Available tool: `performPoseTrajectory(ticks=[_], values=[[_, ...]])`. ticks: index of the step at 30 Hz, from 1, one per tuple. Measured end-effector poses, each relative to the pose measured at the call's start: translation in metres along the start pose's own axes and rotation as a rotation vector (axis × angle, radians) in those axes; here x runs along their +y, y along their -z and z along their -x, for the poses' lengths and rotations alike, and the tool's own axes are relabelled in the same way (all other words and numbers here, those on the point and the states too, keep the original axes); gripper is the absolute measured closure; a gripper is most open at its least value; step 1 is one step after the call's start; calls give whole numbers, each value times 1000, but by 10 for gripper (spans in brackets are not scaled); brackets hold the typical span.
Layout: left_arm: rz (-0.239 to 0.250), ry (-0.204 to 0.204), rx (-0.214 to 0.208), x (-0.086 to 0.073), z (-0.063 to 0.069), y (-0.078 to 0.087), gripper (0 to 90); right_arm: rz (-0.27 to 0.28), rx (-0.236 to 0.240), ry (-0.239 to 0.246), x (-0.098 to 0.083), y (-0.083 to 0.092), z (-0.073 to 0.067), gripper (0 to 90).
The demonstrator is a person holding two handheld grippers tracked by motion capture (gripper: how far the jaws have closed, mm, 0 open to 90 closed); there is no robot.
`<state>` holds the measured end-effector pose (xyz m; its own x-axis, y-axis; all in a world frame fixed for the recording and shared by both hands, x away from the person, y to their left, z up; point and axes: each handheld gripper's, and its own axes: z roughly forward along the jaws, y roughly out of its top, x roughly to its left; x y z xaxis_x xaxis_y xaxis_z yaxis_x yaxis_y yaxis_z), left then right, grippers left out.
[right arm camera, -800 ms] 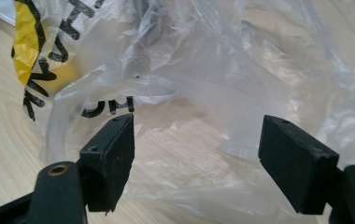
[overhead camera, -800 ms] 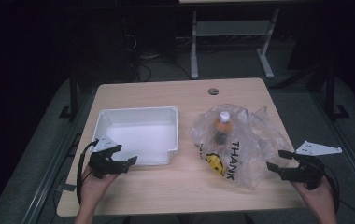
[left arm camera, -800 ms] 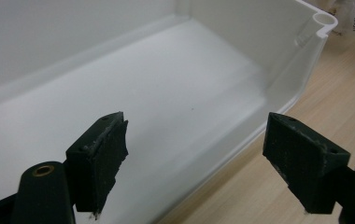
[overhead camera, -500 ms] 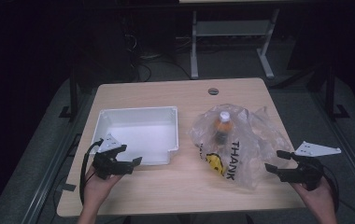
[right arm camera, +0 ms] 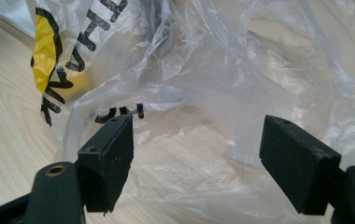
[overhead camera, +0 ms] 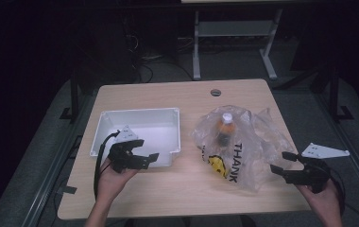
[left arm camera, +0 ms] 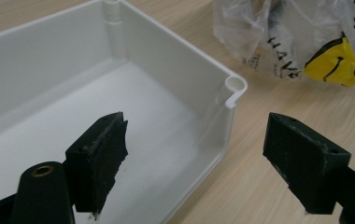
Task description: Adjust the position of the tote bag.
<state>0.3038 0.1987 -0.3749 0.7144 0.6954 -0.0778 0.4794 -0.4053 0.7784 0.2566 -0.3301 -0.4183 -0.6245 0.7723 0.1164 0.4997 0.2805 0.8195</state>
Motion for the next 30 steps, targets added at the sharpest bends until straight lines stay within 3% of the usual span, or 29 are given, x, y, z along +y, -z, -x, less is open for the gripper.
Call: performPoseTrajectory(ticks=[9, 30], values=[[-20, -66, -42, 36, 20, -13, 207, 4, 14, 1, 2, -2, 0, 257], [-81, -141, -125, 96, 43, -48, 207, -1, 18, 3, 1, -3, 2, 253]])
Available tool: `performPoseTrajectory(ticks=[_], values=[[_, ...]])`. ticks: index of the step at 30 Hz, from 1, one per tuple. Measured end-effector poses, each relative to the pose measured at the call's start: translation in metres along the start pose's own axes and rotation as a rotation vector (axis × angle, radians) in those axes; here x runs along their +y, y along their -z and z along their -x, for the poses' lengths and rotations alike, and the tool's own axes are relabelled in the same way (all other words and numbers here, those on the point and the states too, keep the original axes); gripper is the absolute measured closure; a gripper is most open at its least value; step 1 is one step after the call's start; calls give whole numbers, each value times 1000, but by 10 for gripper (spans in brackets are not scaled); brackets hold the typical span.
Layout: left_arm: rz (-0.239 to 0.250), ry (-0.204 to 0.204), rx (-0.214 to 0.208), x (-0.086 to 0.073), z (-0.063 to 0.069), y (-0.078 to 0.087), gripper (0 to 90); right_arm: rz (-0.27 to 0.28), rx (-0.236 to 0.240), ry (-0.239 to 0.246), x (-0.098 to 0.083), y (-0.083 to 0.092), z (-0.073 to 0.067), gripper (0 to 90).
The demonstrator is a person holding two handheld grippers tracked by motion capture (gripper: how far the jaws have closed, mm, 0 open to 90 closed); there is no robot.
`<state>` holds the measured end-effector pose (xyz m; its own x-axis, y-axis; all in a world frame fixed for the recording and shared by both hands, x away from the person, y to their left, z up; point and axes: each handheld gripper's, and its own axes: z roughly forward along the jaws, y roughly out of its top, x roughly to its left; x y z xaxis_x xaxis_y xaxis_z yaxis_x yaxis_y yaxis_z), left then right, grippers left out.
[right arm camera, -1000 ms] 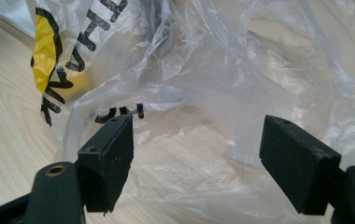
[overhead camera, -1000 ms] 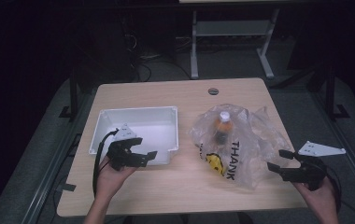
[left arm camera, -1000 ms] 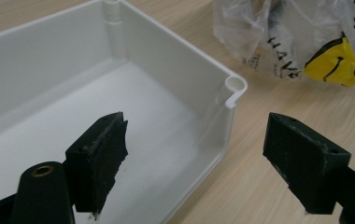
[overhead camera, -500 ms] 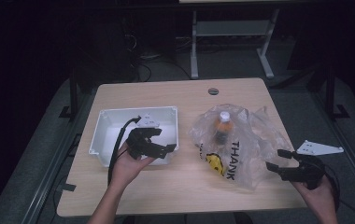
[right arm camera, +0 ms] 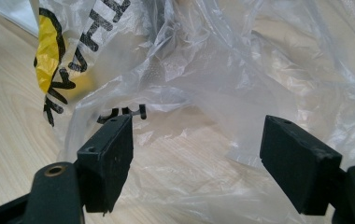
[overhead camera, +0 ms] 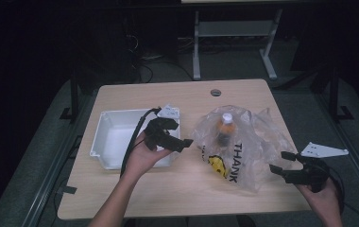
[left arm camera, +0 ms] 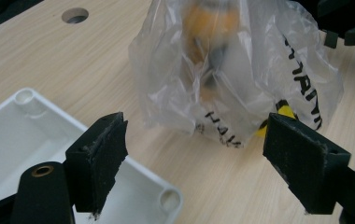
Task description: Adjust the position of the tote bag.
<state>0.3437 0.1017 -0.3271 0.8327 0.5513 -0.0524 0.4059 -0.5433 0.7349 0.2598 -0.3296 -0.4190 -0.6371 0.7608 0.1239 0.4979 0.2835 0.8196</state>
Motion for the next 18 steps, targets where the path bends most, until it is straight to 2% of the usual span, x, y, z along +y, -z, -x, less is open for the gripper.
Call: performPoseTrajectory(ticks=[8, 18], values=[[-24, -41, -30, 24, 4, -13, 206, 6, -1, -1, 0, 2, 1, 253], [-40, -60, -55, 47, 9, -29, 199, 10, 2, 2, 1, 2, 0, 254]])
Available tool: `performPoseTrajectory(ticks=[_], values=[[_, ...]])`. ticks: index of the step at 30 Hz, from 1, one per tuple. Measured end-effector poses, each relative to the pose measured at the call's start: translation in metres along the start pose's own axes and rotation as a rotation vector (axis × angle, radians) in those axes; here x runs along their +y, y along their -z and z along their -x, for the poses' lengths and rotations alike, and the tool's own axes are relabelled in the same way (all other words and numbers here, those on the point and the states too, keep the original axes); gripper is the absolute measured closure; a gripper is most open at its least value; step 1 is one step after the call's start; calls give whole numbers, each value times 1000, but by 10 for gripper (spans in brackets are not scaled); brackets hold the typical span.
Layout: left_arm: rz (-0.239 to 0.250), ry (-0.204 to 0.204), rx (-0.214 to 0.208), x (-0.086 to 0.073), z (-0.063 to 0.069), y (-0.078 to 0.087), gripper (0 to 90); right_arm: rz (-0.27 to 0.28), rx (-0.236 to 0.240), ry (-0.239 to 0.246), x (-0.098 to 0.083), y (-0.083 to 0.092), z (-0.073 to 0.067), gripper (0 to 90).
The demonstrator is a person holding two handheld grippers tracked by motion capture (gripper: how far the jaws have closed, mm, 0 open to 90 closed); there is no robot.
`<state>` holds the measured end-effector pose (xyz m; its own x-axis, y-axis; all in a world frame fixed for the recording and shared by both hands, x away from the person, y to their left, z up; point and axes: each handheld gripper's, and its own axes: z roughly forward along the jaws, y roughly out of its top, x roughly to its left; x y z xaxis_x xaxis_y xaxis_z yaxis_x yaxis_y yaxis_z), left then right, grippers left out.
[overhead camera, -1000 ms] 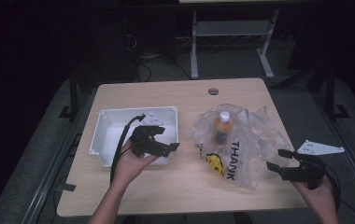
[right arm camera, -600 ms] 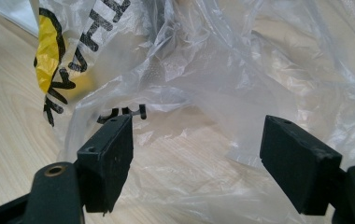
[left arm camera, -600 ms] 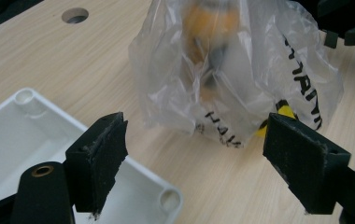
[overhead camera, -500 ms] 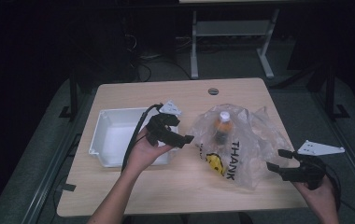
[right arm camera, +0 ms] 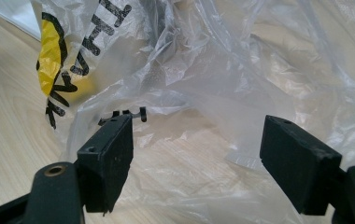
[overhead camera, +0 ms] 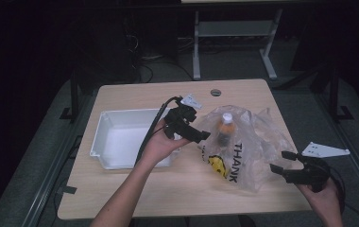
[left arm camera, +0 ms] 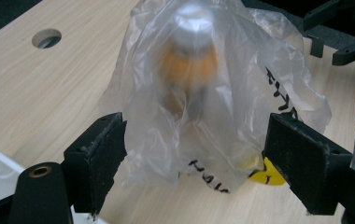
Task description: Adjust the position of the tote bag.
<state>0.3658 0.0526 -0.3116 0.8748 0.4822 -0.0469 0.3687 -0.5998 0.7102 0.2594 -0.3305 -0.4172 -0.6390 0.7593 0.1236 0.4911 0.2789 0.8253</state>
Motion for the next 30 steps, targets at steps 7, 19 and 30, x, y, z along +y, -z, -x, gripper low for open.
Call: performPoseTrajectory(ticks=[7, 19, 30], values=[[-22, -20, -6, 15, 2, -11, 195, 3, -4, -2, 1, 2, 0, 254], [-52, -46, -33, 39, 10, -36, 196, 8, -3, 4, 1, 3, 1, 255], [-107, -39, -14, 50, 8, -59, 240, 8, -2, -6, 0, 5, 0, 258]])
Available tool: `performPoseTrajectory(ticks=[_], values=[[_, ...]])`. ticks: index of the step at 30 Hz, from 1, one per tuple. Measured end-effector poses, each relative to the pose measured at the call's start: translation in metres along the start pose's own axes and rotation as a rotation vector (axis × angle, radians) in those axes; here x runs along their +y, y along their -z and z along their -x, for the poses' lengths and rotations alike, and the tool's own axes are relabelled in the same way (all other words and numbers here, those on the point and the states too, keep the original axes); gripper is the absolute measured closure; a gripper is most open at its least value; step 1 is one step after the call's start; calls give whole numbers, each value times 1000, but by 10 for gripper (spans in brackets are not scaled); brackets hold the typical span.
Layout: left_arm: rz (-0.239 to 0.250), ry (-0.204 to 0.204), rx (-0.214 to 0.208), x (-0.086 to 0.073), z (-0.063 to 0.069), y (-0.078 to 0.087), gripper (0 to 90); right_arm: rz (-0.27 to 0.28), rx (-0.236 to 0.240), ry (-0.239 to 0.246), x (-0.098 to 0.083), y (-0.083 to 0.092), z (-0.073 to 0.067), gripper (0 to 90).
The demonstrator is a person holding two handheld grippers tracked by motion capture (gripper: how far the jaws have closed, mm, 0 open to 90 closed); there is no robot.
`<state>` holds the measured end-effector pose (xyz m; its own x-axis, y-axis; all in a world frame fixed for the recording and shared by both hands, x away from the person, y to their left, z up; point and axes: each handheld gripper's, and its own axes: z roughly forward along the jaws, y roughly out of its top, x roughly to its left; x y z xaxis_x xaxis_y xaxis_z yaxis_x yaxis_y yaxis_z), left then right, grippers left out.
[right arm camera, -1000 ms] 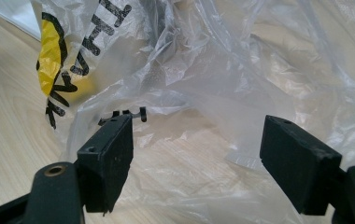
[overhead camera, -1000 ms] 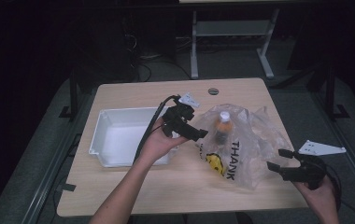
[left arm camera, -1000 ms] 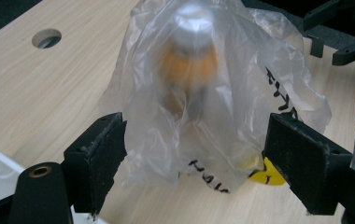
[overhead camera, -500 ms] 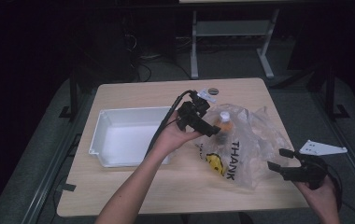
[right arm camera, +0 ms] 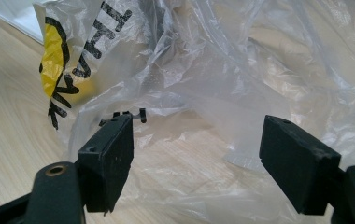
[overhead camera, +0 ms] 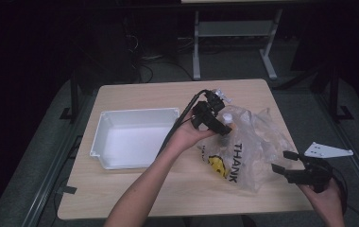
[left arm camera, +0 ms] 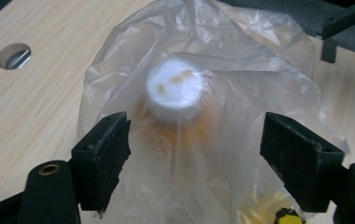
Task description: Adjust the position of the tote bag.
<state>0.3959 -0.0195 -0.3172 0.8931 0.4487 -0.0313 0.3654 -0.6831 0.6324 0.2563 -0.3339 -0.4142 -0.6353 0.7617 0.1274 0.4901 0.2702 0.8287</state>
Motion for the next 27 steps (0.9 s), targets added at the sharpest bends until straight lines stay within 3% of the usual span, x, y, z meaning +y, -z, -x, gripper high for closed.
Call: performPoseTrajectory(ticks=[6, 15, 27], values=[[-22, 5, -6, 0, -5, -8, 353, 4, 0, 2, 0, 0, 0, 261], [-16, 5, -6, -3, -8, -14, 512, 4, -2, 8, 0, 0, 0, 266], [-18, -9, -12, -9, -11, -10, 727, 4, -3, 14, 1, -1, -1, 265]])
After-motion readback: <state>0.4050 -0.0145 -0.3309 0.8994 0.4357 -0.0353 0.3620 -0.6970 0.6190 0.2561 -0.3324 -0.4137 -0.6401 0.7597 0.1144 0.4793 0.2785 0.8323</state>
